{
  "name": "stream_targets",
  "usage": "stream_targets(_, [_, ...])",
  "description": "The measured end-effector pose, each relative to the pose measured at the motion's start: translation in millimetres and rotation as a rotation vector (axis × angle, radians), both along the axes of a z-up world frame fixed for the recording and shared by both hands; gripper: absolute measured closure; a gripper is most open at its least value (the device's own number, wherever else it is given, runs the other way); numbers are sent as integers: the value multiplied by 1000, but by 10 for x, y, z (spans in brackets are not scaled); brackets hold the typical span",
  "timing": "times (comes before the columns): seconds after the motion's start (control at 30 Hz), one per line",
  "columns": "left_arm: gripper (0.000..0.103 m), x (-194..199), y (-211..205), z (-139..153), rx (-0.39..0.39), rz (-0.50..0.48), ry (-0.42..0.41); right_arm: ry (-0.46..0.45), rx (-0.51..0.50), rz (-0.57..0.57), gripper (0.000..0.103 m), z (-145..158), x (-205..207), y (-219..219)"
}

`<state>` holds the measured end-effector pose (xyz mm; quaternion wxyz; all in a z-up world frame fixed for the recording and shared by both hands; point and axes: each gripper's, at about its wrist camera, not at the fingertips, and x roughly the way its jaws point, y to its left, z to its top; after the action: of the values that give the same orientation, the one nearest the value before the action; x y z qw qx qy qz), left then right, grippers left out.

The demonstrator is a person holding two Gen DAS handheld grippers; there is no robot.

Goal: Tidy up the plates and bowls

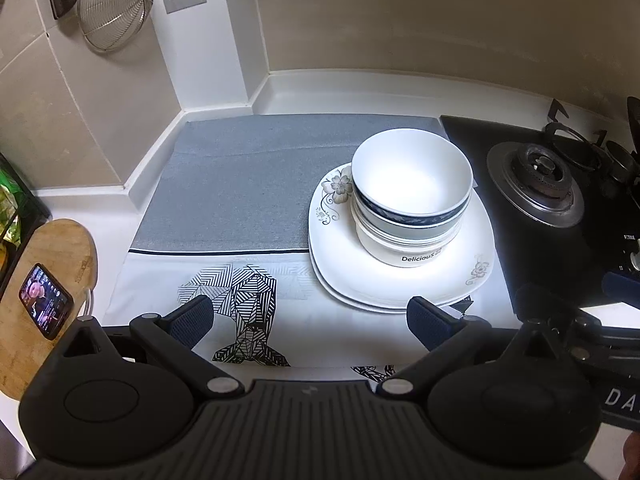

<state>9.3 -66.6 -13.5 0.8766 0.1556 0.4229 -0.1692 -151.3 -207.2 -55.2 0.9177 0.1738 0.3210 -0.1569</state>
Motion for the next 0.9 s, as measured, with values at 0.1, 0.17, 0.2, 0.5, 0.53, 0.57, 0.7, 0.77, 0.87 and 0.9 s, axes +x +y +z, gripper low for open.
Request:
stream_targets(0.1, [0,-17,9,5,-1,2,-1,-2,1,1,0,1,-14,5])
stream_targets(0.17, [0,-26,15,11,-1,2,-4,-2,1,1,0,1,-13,3])
stream_targets(0.2, [0,-31,17,16,0,1,-6,-2,2,0,0,1,-19,0])
stream_targets(0.5, [0,-78,25,40,0,-7,-16,-8,3,-10,0,18,-72,25])
stream_targets(0.53, [0,-84,25,42,0,-8,-17,-9,3,-11,0,18,-81,27])
stream_targets(0.57, [0,-87,27,45,0,-9,-17,-9,3,-11,0,17,-87,27])
stream_targets(0.7, [0,-103,35,53,-1,-11,-22,-9,1,-10,0,18,-88,23])
stream_targets(0.77, [0,-107,39,57,-2,-12,-22,-10,2,-10,0,18,-88,21])
stream_targets(0.87, [0,-123,39,68,-5,-11,-26,-12,-1,-12,0,23,-106,31])
stream_targets(0.9, [0,-129,40,71,-5,-11,-27,-13,-2,-12,0,25,-112,33])
